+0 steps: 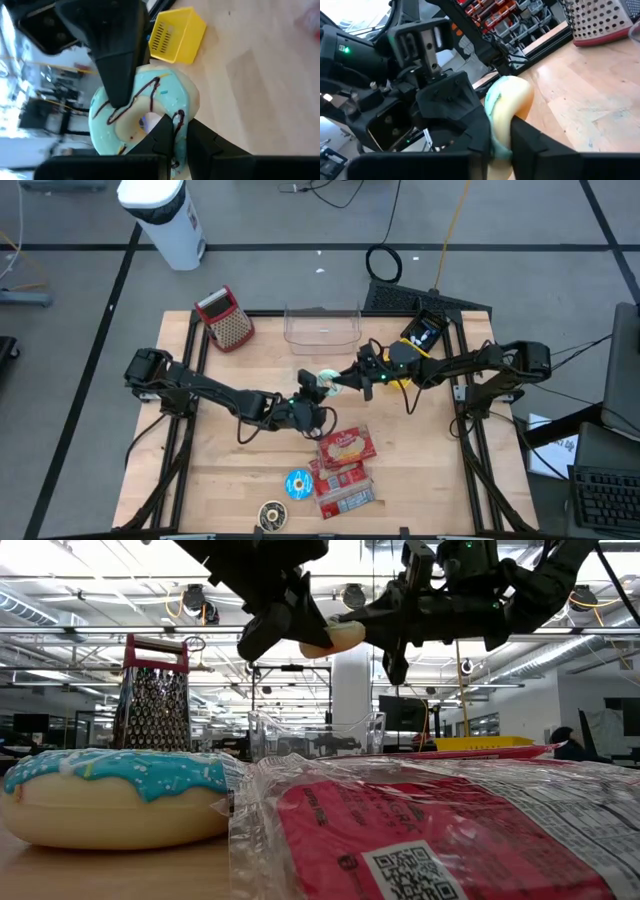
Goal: Pick & Place Food Item
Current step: Put the light blue donut into the yellow bin
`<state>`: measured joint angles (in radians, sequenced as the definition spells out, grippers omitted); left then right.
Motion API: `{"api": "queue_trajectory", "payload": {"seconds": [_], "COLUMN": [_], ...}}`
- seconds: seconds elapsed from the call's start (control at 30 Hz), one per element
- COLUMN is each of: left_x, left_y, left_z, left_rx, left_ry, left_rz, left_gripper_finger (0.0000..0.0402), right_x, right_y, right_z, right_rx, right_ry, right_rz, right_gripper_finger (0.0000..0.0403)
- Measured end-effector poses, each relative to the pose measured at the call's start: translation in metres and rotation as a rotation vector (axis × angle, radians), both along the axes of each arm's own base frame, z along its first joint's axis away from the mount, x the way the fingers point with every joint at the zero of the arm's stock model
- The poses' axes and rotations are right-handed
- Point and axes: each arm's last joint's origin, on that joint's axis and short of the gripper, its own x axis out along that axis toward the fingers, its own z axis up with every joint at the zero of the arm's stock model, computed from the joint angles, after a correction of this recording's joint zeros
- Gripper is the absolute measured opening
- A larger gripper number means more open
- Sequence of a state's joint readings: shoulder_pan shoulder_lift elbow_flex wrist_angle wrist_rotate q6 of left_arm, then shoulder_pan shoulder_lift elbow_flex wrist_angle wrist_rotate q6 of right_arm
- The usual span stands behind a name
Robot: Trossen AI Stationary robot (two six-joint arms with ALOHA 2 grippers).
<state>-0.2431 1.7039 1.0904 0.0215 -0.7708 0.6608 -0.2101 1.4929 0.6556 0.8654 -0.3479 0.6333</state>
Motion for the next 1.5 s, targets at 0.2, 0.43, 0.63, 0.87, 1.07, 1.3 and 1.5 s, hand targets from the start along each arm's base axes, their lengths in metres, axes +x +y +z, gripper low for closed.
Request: {"api": "queue_trajectory", "payload": {"seconds": [0.2,0.43,0.63,0.87,1.07,1.3,1.5], "left_x": [0.003,0.005,0.004,0.001,-0.003,-0.001,0.002], "left_y": [-0.005,-0.015,-0.015,-0.018,-0.015,-0.009,0.002], "left_z": [0.003,0.01,0.011,0.018,0.032,0.03,0.024], "left_rx": [-0.239,-0.322,-0.296,-0.28,-0.408,-0.464,-0.572], "left_ry": [-0.162,-0.265,-0.291,-0.327,-0.415,-0.396,-0.325], "left_rz": [0.026,0.004,0.047,0.07,0.075,0.046,-0.016], "left_gripper_finger": [0.006,0.0161,0.0221,0.0241,0.0241,0.0241,0.0241], "right_x": [-0.001,-0.005,-0.01,-0.028,-0.059,-0.103,-0.135], "right_y": [-0.005,-0.019,-0.028,-0.03,-0.023,-0.017,-0.012], "right_z": [0.002,0.002,0.007,0.028,0.041,0.038,0.021], "right_rx": [-0.019,0.003,0.019,-0.017,-0.104,-0.235,-0.286], "right_ry": [-0.023,-0.021,-0.035,-0.019,0.128,0.427,0.474], "right_rz": [0.004,0.008,-0.004,-0.017,-0.043,-0.323,-0.494], "right_gripper_finger": [0.001,0.0018,0.0014,0.0014,0.0014,0.0014,0.0014]}}
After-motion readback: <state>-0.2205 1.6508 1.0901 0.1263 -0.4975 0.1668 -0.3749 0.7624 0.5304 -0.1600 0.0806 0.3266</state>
